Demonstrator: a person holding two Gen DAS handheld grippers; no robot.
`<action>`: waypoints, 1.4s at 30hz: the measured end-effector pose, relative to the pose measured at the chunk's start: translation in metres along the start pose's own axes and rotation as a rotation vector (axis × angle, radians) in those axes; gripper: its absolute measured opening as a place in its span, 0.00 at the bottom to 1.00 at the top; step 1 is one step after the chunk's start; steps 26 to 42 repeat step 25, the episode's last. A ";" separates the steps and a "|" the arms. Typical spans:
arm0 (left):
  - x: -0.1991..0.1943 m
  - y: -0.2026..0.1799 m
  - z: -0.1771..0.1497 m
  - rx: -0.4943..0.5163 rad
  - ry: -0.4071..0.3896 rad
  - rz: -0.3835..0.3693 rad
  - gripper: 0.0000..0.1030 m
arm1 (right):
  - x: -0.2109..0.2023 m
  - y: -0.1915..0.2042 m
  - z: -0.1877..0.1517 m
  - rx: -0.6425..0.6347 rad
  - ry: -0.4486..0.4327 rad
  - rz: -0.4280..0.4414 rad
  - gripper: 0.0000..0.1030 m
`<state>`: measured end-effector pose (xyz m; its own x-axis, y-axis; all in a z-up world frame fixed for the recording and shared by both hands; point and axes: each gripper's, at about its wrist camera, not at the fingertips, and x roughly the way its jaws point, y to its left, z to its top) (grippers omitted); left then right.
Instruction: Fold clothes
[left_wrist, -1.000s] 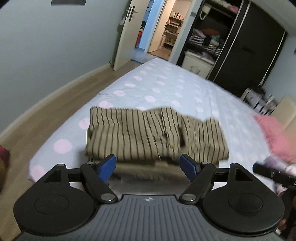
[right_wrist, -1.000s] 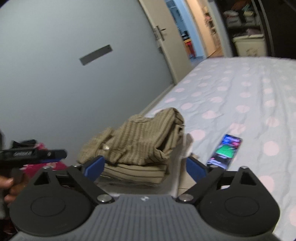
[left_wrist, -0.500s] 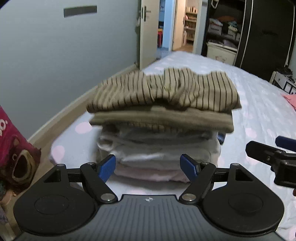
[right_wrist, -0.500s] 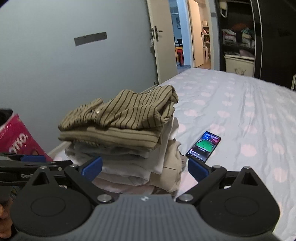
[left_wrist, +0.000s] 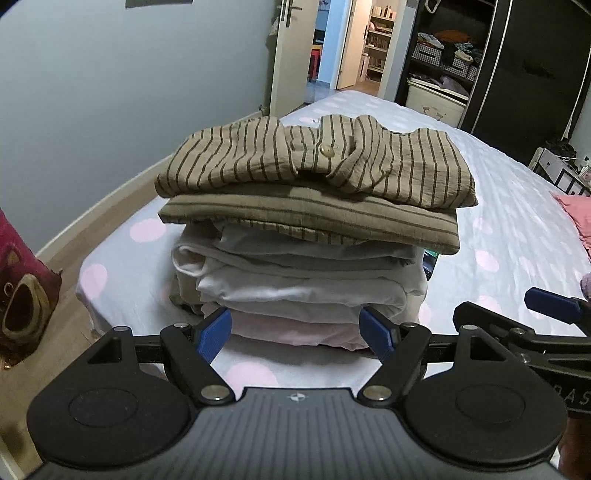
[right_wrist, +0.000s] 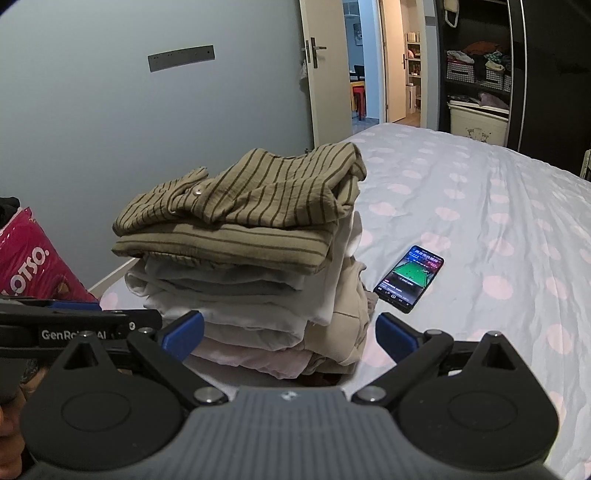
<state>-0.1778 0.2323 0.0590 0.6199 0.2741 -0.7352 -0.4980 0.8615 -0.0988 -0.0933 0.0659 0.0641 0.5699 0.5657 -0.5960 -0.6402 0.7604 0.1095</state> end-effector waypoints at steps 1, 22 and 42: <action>-0.001 -0.001 0.000 0.007 -0.004 0.007 0.73 | 0.000 0.000 0.000 0.000 0.000 0.000 0.97; -0.002 -0.008 -0.004 0.057 -0.028 0.020 0.73 | 0.001 0.003 -0.003 -0.006 0.006 0.000 0.98; -0.003 -0.008 -0.004 0.064 -0.041 0.023 0.73 | 0.002 0.003 -0.003 -0.006 0.006 -0.001 0.98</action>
